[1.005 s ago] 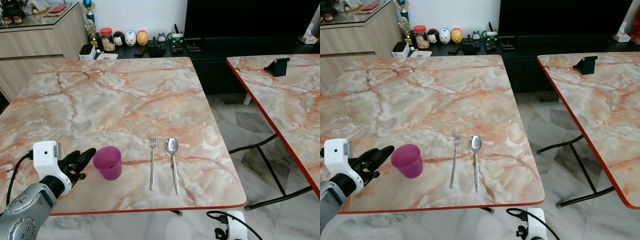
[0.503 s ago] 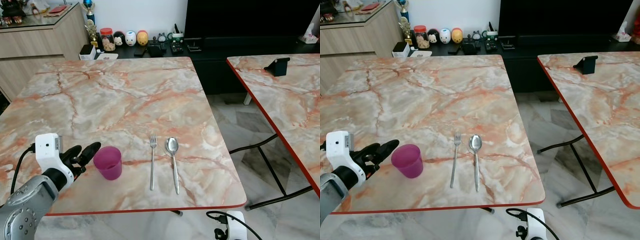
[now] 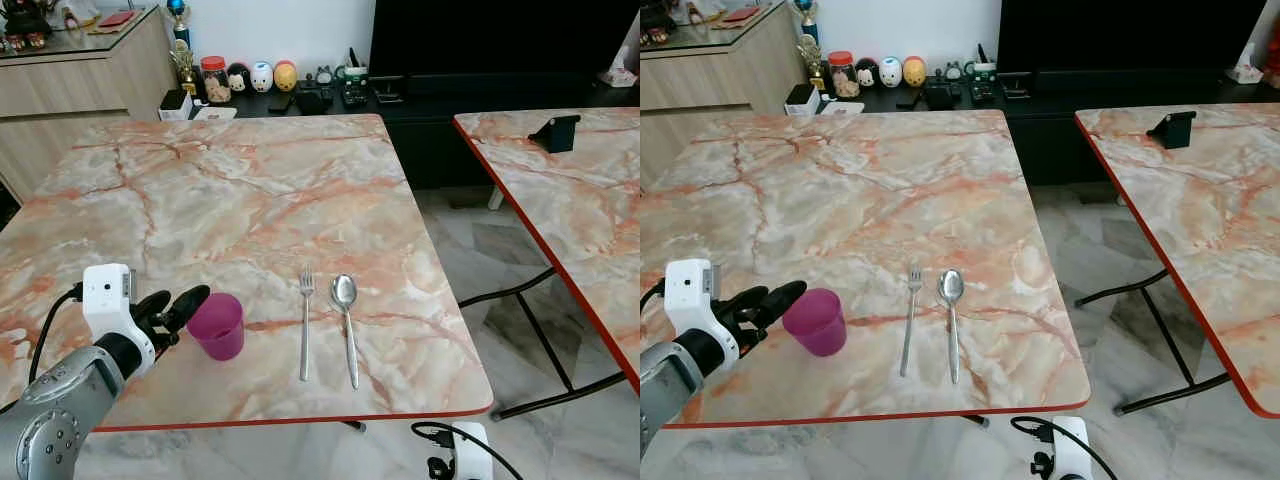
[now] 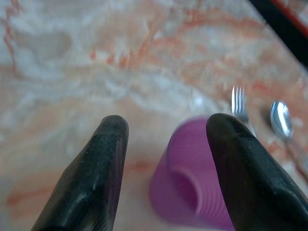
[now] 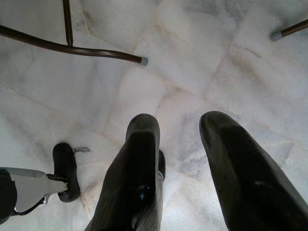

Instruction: Setting the table

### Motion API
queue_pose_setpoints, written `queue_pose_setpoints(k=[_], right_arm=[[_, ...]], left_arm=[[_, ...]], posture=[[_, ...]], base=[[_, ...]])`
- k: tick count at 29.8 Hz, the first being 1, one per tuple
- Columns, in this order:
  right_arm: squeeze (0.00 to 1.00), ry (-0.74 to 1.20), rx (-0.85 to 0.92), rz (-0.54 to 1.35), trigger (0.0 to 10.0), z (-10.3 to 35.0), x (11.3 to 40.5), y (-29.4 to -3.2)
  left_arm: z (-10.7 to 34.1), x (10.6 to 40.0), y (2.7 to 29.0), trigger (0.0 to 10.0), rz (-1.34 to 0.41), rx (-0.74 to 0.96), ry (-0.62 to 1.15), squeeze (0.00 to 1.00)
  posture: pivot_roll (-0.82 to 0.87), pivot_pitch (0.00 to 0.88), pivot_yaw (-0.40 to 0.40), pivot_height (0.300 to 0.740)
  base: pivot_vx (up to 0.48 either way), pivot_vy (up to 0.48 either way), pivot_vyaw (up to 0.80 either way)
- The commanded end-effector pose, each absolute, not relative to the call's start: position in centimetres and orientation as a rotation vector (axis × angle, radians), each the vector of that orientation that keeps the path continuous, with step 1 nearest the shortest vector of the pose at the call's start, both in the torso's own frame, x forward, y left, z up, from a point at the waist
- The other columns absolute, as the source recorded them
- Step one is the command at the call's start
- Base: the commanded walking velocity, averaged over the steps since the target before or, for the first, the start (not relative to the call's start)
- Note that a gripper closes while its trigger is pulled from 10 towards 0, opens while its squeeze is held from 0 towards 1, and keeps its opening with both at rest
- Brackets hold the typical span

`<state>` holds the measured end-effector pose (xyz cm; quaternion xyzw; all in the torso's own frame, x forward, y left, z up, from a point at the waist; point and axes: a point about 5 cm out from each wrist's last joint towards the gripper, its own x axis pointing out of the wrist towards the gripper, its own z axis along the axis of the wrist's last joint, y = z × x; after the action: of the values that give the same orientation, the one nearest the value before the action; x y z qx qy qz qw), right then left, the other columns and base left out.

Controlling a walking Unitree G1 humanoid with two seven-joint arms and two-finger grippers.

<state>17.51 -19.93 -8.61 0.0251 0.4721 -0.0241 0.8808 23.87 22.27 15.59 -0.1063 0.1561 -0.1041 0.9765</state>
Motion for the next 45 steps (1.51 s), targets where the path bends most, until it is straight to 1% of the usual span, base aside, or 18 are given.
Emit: queue_pose_setpoints(k=[1, 14, 31, 32, 33, 34, 35, 36, 45], right_arm=[[0.0, 0.984, 0.056, -0.046, 10.0, -8.6, 17.7, -19.8], [0.0, 0.984, 0.053, -0.042, 10.0, -8.5, 17.7, -19.8], [0.0, 0.986, 0.055, -0.037, 10.0, -8.5, 17.8, -19.7], [0.0, 0.987, 0.056, -0.035, 10.0, -8.5, 17.8, -19.7], [0.0, 0.988, 0.056, -0.034, 10.0, -8.5, 17.8, -19.7], [0.0, 0.988, 0.056, -0.034, 10.0, -8.5, 17.8, -19.7], [0.0, 0.99, 0.057, -0.032, 10.0, -8.6, 17.7, -19.7], [0.0, 0.99, 0.057, -0.031, 10.0, -8.6, 17.7, -19.7], [0.0, 0.993, 0.057, -0.03, 10.0, -8.6, 17.7, -19.7]], left_arm=[[15.4, 23.5, 22.1, 10.0, -0.228, -0.188, 0.348, 0.0], [14.7, 23.1, 22.2, 10.0, -0.239, -0.168, 0.404, 0.0], [14.6, 23.4, 21.1, 10.0, -0.264, -0.144, 0.426, 0.0], [14.6, 23.4, 21.0, 9.6, -0.27, -0.148, 0.426, 0.0], [14.6, 23.4, 20.8, 3.9, -0.276, -0.153, 0.426, 0.0], [14.6, 23.4, 20.8, 3.9, -0.276, -0.153, 0.426, 0.0], [14.7, 23.4, 20.7, 1.5, -0.284, -0.157, 0.426, 0.0], [14.7, 23.5, 20.6, 0.0, -0.285, -0.158, 0.425, 0.0], [15.0, 23.5, 20.5, 0.0, -0.296, -0.154, 0.424, 0.0]], posture=[[0.04, 0.0, 0.031, 0.724], [0.04, 0.0, 0.028, 0.724], [0.04, 0.0, 0.031, 0.724], [0.04, 0.0, 0.031, 0.724], [0.04, 0.0, 0.031, 0.724], [0.04, 0.0, 0.031, 0.724], [0.04, 0.0, 0.031, 0.724], [0.04, 0.0, 0.031, 0.724], [0.04, 0.0, 0.03, 0.724]], base=[[0.0, 0.0, 0.0], [0.0, 0.0, 0.0], [0.0, 0.0, 0.0], [0.0, 0.0, 0.0], [0.0, 0.0, 0.0], [0.0, 0.0, 0.0], [0.0, 0.0, 0.0], [0.0, 0.0, 0.0], [0.0, 0.0, 0.0]])
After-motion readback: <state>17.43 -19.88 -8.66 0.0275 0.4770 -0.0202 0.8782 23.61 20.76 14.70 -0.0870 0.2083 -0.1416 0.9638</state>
